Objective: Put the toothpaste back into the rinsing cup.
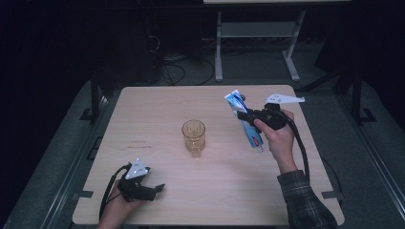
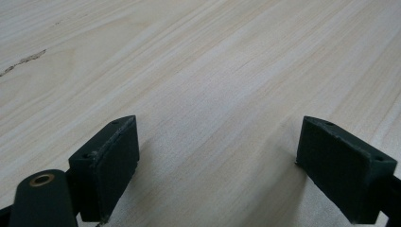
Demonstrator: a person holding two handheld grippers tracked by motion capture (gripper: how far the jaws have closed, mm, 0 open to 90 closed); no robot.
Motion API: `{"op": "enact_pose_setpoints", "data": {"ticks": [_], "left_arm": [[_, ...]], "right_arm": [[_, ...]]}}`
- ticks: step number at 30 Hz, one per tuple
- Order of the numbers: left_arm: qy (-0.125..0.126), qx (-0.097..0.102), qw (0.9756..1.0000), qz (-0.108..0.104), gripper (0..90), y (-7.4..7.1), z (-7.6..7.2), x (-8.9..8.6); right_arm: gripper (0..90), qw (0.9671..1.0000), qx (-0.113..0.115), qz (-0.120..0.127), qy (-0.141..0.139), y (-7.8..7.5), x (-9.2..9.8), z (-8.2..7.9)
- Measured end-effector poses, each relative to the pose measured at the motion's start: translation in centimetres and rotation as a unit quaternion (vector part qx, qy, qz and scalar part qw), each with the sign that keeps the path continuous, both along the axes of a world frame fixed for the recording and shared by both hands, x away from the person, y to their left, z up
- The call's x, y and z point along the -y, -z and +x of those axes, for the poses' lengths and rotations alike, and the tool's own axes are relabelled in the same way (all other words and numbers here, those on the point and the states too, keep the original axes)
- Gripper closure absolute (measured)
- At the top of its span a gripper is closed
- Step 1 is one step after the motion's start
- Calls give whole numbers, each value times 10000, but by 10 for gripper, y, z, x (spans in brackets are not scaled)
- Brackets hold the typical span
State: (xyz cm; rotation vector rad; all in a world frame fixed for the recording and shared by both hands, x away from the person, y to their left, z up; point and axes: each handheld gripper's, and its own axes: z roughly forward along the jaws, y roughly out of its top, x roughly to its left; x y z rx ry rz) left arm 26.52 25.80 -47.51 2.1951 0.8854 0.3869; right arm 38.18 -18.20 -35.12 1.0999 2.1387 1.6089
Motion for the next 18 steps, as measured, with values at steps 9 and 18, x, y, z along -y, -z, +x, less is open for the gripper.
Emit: {"op": "enact_pose_setpoints", "data": {"ticks": [9,18], "left_arm": [[2,0,10000,1,132,0,0,0],[13,2,10000,2,132,0,0,0]], "right_arm": [[729,10000,19,-21,-64,-6,-12,8],[730,9998,70,-48,-153,-13,-26,16]]}}
